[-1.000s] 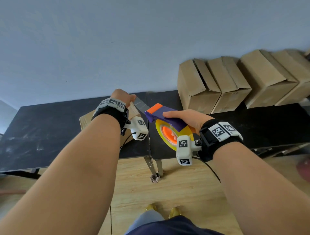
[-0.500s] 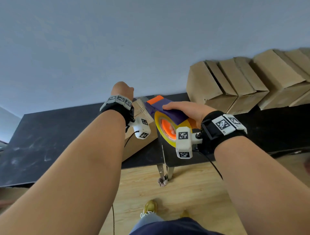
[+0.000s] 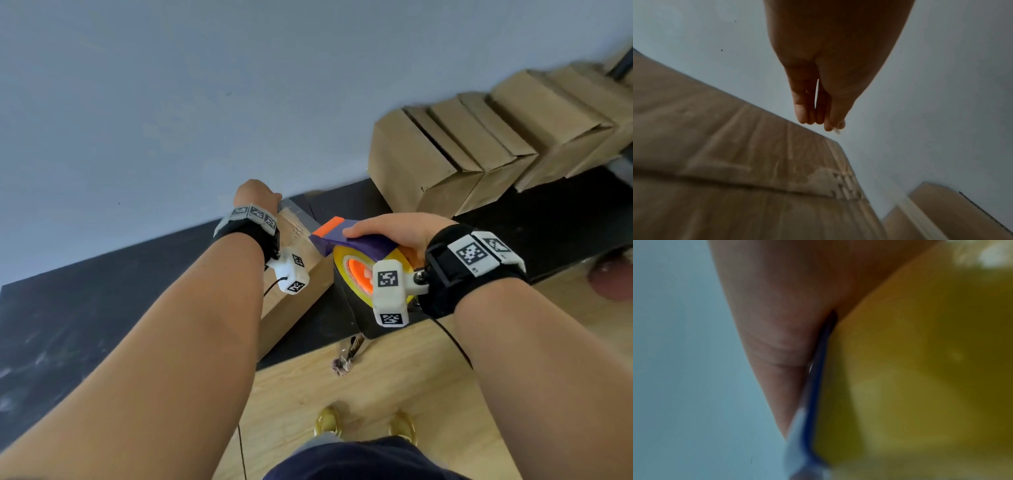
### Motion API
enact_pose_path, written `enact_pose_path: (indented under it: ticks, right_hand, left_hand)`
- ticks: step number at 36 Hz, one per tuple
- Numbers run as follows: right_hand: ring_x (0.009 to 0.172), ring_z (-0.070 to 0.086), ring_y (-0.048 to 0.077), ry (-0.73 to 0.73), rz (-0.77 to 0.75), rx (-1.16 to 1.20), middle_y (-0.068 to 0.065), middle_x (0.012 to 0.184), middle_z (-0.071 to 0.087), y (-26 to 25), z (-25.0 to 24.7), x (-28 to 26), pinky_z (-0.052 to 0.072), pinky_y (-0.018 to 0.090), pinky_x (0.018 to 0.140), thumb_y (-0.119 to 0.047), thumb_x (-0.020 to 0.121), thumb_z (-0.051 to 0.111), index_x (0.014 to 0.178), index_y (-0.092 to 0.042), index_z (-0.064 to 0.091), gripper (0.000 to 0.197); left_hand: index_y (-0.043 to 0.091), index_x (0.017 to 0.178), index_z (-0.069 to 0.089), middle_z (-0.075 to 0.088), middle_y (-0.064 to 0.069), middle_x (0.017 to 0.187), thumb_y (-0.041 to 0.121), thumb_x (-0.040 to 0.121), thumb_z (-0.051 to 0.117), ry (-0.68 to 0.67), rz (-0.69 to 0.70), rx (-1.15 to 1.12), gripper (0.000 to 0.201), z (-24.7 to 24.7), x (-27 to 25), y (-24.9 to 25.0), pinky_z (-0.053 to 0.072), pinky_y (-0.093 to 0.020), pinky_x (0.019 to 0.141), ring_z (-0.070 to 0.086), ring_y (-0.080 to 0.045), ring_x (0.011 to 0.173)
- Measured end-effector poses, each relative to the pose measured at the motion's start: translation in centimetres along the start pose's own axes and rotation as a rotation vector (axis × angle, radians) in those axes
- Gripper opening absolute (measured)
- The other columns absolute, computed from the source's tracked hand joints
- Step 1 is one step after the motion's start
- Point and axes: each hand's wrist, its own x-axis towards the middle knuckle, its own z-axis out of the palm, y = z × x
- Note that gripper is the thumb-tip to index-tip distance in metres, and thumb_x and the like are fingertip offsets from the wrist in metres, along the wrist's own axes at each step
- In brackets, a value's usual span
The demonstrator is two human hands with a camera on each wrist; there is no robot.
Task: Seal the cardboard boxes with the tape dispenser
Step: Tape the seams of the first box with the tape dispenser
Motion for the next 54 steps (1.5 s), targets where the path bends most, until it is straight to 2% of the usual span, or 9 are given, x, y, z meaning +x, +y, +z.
enact_pose_path:
  ticks: [3,12,18,24,31,36,43,48,54]
  right_hand:
    - [0.071,0.067,0.021,0.007,0.008,-0.001,0.009,0.086,0.073,0.3,0.3,0.1,0.053,0.032,0.075,-0.049,0.085,0.068,0.102,-0.011,0.068,0.042]
    - [0.073,0.065,0.020,0.044,0.015,-0.004,0.009,0.085,0.071,1.0,1.4,0.4,0.052,0.029,0.073,-0.049,0.087,0.065,0.101,-0.012,0.064,0.040]
    - [0.082,0.065,0.022,0.057,0.008,-0.016,0.010,0.096,0.072,1.1,1.6,1.1,0.052,0.032,0.082,-0.050,0.085,0.067,0.106,-0.013,0.063,0.043]
    - [0.077,0.066,0.020,0.051,0.018,-0.030,0.008,0.088,0.073,1.2,1.2,1.2,0.053,0.030,0.075,-0.049,0.085,0.067,0.101,-0.014,0.064,0.039]
    - [0.081,0.064,0.021,0.100,-0.008,-0.029,0.010,0.094,0.072,1.6,1.4,0.7,0.052,0.033,0.086,-0.047,0.085,0.069,0.097,-0.015,0.062,0.035]
    - [0.090,0.063,0.023,0.104,-0.044,-0.064,0.012,0.103,0.070,1.7,1.6,0.2,0.050,0.037,0.096,-0.047,0.087,0.067,0.093,-0.016,0.060,0.032]
    - [0.097,0.067,0.027,0.114,-0.079,-0.076,0.013,0.108,0.071,1.9,1.8,0.3,0.050,0.039,0.098,-0.048,0.085,0.069,0.096,-0.016,0.061,0.034]
    - [0.107,0.067,0.030,0.110,-0.107,-0.079,0.013,0.109,0.072,2.4,1.9,0.3,0.049,0.042,0.102,-0.050,0.083,0.069,0.101,-0.015,0.064,0.040]
    - [0.103,0.070,0.029,0.105,-0.119,-0.050,0.010,0.104,0.074,3.4,2.1,0.5,0.050,0.047,0.101,-0.058,0.074,0.073,0.104,-0.015,0.067,0.052]
  left_hand:
    - [0.005,0.076,0.063,0.056,-0.009,0.067,0.023,0.088,0.057,-0.013,0.017,0.010,0.022,0.5,0.0,-0.1,0.038,-0.029,0.058,0.053,-0.027,0.069]
    - [0.001,0.091,0.070,0.068,-0.015,0.092,0.030,0.095,0.052,-0.005,0.078,-0.015,0.035,2.2,0.3,-1.2,0.045,-0.032,0.071,0.063,-0.032,0.090]
    - [0.009,0.080,0.058,0.059,-0.010,0.084,0.030,0.099,0.044,-0.039,0.033,-0.162,0.032,2.7,0.1,-1.8,0.036,-0.029,0.066,0.051,-0.025,0.072]
    - [0.001,0.129,0.046,0.058,-0.020,0.120,0.007,0.099,0.035,-0.067,-0.049,-0.249,0.032,2.8,-0.8,-1.5,0.047,-0.038,0.087,0.057,-0.036,0.110]
    - [0.011,0.103,0.067,0.063,-0.007,0.110,0.017,0.091,0.054,0.208,0.012,-0.305,0.019,3.3,-2.2,-1.0,0.041,-0.027,0.074,0.061,-0.026,0.101]
    - [0.019,0.101,0.074,0.071,-0.001,0.108,0.009,0.088,0.049,0.155,0.122,-0.238,0.030,3.2,-3.3,-0.8,0.041,-0.021,0.077,0.062,-0.021,0.102]
    - [0.020,0.107,0.071,0.066,-0.009,0.107,0.021,0.090,0.043,0.160,0.190,-0.032,0.033,2.9,-5.0,-0.5,0.051,-0.039,0.086,0.060,-0.032,0.101]
    - [0.009,0.104,0.066,0.058,-0.008,0.098,0.017,0.091,0.045,0.203,0.197,0.057,0.026,4.1,-6.5,-0.4,0.045,-0.033,0.073,0.057,-0.031,0.104]
    - [0.020,0.127,0.054,0.047,-0.006,0.135,0.034,0.098,0.041,0.144,0.233,0.174,0.036,5.2,-8.1,-0.6,0.034,-0.043,0.101,0.037,-0.029,0.128]
